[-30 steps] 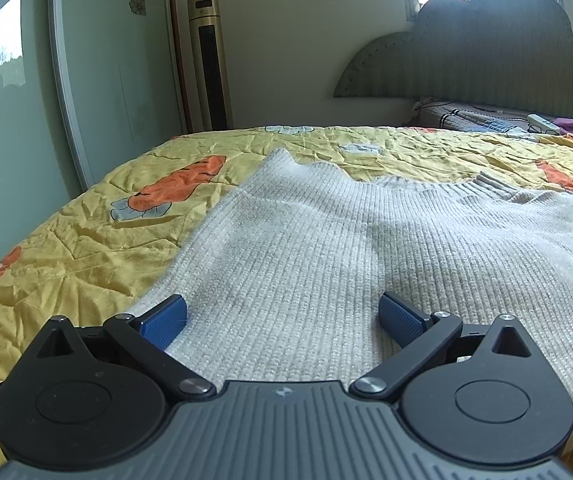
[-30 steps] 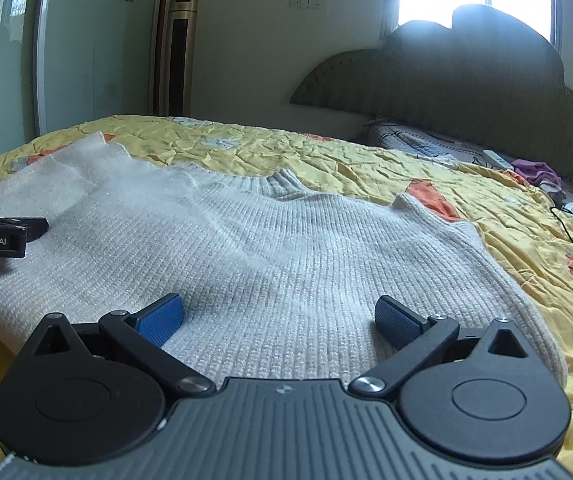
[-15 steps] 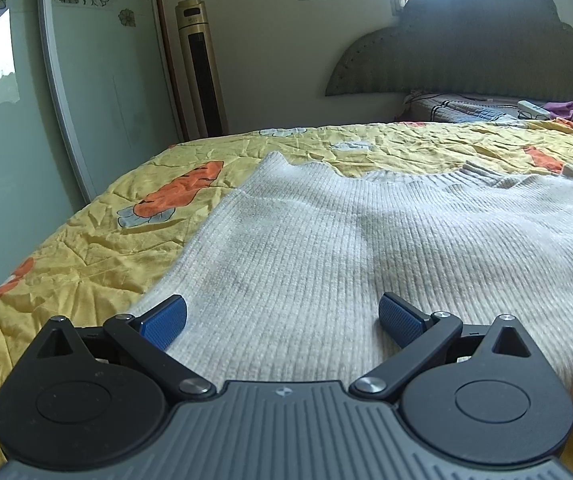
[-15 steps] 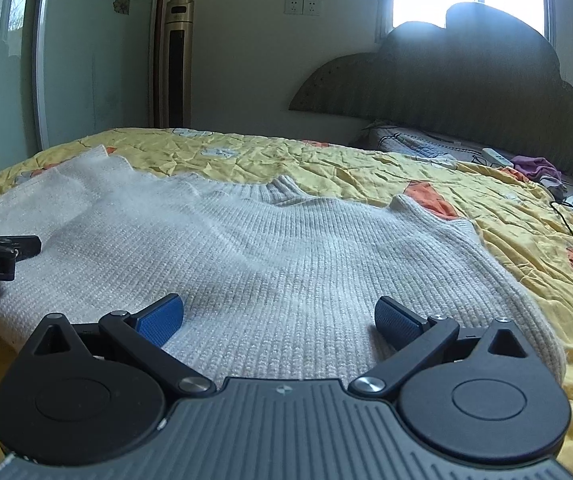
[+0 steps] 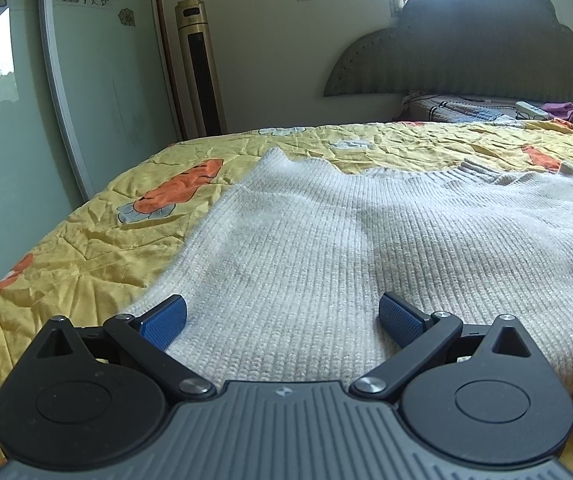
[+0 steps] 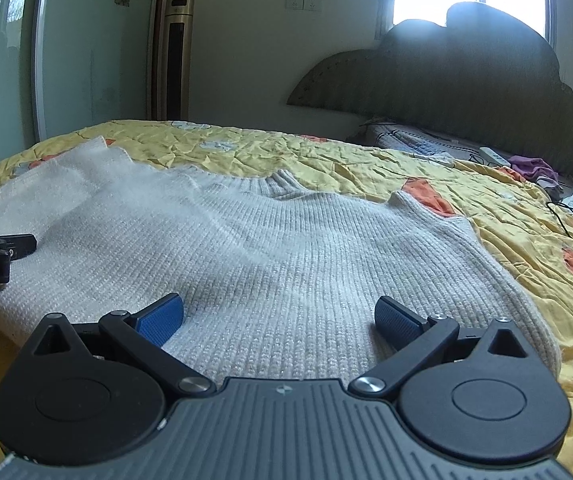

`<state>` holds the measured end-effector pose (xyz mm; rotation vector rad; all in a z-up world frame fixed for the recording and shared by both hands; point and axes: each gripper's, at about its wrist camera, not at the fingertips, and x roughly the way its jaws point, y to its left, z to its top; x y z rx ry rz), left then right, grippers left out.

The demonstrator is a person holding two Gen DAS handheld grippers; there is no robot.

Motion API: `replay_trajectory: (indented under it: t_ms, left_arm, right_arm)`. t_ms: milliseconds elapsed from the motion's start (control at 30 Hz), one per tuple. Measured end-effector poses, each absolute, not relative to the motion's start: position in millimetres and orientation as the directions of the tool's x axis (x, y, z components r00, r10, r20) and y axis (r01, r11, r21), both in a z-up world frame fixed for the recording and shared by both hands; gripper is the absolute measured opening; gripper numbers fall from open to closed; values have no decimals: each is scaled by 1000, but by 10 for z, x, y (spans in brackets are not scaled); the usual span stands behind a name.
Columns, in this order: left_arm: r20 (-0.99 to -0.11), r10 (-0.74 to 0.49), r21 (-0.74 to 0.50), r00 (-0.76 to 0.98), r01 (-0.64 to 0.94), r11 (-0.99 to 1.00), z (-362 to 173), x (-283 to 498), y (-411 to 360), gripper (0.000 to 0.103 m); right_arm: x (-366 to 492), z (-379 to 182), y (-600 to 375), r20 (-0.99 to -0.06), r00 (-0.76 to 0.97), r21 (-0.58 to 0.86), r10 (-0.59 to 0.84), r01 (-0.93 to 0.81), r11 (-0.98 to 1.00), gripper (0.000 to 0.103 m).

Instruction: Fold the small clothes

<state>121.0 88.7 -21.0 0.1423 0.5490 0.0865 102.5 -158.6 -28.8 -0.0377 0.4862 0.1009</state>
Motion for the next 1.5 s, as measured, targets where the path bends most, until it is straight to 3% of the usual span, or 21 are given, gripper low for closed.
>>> replay_trajectory:
  t_ms: [233,400,600,967,1200,1500]
  left_arm:
    - [-473,167,141,865,-113,984,154,1059,1348,103]
    - [-518,182,132,836,-133,982,343,1170,1807,103]
    - [-595,62,-17,801,-90,996,345,1299,2090,103]
    - [-694,-279,-323,664,59,945,192,1834,2228,103]
    - [-721,-452,-492,525,71,868,0,2327,2320,103]
    - [-698,-545,-599,464,38,800,-135,2938,2318,103]
  right_arm:
    - [723,-10,-1340,-435,877,-39,204,-244,969,103]
    - [499,111,-840,-397,871,-171,290,-381,909,103]
    - [326,-39,-255,-406,870,-378,279,-438,815,102]
    - [307,-216,377,-367,903,-616,225,-417,669,101]
    - [462,-220,606,-322,923,-648,209,-376,662,99]
    - [598,-271,874,-247,950,-684,192,-312,659,83]
